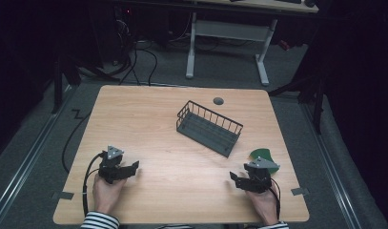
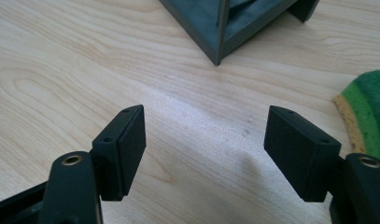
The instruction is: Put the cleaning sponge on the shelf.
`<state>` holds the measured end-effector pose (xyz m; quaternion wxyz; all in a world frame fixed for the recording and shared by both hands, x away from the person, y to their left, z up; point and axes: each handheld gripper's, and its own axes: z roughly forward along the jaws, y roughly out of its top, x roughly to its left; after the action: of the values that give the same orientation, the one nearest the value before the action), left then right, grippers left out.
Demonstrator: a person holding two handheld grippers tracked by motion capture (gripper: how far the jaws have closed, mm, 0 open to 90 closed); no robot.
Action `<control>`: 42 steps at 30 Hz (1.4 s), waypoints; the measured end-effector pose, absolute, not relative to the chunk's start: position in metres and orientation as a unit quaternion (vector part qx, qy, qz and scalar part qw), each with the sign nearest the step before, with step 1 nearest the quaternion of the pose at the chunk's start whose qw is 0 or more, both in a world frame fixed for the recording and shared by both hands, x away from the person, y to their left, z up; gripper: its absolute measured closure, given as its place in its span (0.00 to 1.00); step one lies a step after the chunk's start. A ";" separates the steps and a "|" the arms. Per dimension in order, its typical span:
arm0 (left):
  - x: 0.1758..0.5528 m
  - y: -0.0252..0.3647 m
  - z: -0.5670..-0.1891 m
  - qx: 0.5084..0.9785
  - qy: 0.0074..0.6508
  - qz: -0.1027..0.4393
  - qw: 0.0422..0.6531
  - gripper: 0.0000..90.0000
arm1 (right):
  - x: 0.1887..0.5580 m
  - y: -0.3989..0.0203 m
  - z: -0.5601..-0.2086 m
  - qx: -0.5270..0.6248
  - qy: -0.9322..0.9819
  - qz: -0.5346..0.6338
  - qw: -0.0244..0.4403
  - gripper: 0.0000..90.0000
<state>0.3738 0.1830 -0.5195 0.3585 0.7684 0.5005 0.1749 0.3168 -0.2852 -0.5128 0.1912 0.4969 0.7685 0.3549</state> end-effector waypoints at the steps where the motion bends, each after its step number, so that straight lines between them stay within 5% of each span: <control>1: 0.374 0.181 -0.518 0.770 0.497 0.173 0.360 0.31 | 0.316 -0.287 -0.511 0.496 0.766 0.361 0.192 0.36; 12: 0.392 0.148 -0.494 0.784 0.462 0.160 0.382 0.38 | 0.325 -0.307 -0.486 0.502 0.750 0.397 0.166 0.55; 42: 0.482 0.080 -0.423 0.773 0.446 0.151 0.425 0.43 | 0.388 -0.329 -0.429 0.518 0.717 0.424 0.196 0.66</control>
<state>0.4818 0.0796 -0.4228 0.4246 0.7730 0.4465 0.1510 0.3884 -0.3285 -0.4288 0.1956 0.5175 0.7173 0.4236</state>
